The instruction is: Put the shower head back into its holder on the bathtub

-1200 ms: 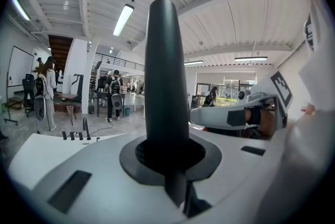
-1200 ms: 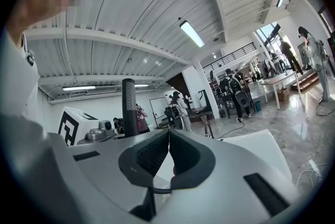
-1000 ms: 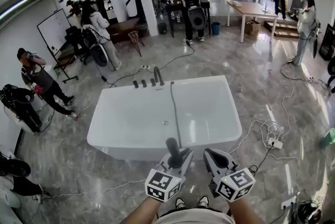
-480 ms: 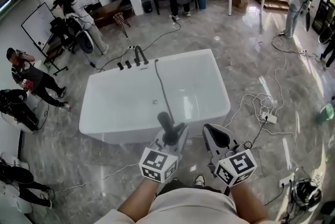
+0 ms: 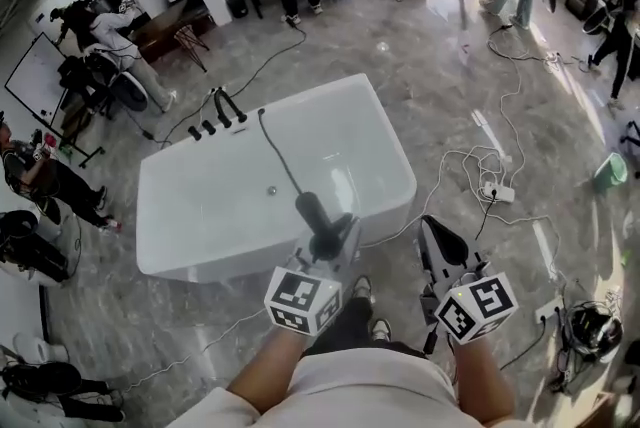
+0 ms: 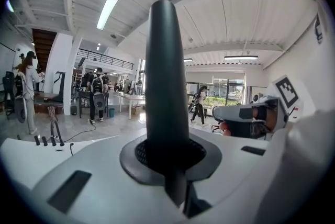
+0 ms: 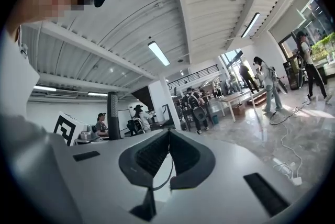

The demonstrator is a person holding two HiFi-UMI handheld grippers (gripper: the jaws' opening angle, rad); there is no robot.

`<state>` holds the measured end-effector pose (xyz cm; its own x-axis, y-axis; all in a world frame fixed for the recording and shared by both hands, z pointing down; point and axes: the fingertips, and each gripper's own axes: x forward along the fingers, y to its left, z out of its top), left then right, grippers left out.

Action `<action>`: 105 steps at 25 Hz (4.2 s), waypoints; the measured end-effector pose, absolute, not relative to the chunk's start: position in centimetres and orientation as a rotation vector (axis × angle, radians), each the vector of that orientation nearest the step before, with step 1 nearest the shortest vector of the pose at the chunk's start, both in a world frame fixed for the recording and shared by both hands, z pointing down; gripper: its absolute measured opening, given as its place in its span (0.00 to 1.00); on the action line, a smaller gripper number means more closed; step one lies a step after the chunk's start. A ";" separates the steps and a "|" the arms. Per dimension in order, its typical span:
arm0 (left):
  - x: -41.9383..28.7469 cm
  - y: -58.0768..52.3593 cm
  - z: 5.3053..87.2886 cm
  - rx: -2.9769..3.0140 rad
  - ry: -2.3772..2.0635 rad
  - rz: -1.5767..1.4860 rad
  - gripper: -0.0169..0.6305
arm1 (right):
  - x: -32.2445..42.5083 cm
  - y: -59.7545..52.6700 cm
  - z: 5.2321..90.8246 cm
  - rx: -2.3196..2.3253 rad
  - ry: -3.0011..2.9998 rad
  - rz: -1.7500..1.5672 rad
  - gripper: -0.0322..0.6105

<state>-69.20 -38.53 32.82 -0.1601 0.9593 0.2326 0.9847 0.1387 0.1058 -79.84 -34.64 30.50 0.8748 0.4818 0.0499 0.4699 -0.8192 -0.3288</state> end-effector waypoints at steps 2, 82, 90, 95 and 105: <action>-69.4 -36.8 33.3 -1.928 -2.315 -0.358 0.09 | -79.9 -33.2 31.0 -2.708 -0.745 0.042 0.07; -54.1 33.4 37.6 -2.108 -2.179 -0.358 0.09 | -59.0 36.1 32.8 -2.870 -0.419 -0.099 0.07; -47.4 37.5 37.0 -2.267 -2.005 -0.328 0.09 | -51.8 41.1 32.4 -2.907 -0.186 -0.063 0.07; -43.2 41.6 36.7 -2.381 -1.852 -0.324 0.09 | -47.4 45.7 32.5 -2.897 -0.004 -0.067 0.07; -35.8 47.7 36.3 -2.611 -1.581 -0.337 0.09 | -39.9 53.3 32.5 -2.905 0.297 -0.111 0.07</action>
<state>-35.76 47.67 36.28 0.4464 0.8667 0.2227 0.8821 -0.4680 0.0531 -39.94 53.26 32.53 0.9767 -0.2081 0.0525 -0.1915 -0.9556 -0.2240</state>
